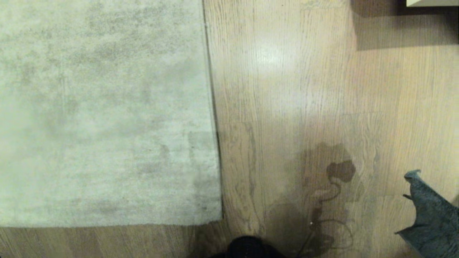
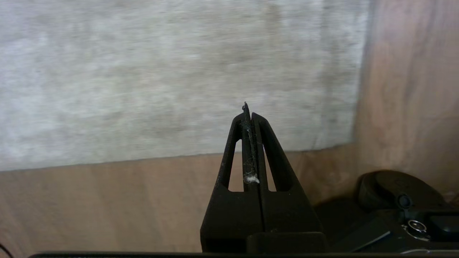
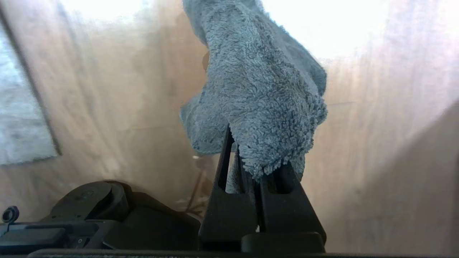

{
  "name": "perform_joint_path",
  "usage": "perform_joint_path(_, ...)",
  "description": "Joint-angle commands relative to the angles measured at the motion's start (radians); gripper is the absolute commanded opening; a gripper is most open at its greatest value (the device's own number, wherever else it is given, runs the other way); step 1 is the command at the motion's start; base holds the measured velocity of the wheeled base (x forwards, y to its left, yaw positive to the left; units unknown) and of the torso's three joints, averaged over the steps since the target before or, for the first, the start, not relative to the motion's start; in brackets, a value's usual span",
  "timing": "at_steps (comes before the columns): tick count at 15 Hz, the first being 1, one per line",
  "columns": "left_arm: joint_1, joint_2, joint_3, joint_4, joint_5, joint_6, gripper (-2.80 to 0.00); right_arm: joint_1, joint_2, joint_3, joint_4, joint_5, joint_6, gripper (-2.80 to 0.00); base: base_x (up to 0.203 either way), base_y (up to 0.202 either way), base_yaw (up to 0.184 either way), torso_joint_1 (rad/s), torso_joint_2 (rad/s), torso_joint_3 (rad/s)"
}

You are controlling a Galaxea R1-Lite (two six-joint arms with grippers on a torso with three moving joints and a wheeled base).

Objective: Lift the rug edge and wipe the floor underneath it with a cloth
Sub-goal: Put down the rag

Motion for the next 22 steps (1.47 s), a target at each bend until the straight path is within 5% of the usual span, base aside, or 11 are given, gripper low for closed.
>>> perform_joint_path(1,0.0,0.001,0.0,0.0,0.0,0.0,-2.8,0.001,0.001,0.0,0.001,0.0,0.0,-2.8,0.0,-0.189,-0.001,0.002,0.0,0.0)
perform_joint_path(17,0.0,0.001,0.0,0.0,0.0,0.0,-2.8,0.001,0.001,0.0,-0.001,0.0,-0.001,-2.8,0.0,-0.194,0.008,0.002,0.0,0.001)
perform_joint_path(22,0.0,0.001,0.0,0.0,0.0,0.0,-2.8,0.001,0.001,0.0,-0.001,0.0,-0.001,-2.8,0.0,-0.047,0.0,0.001,0.0,0.001)
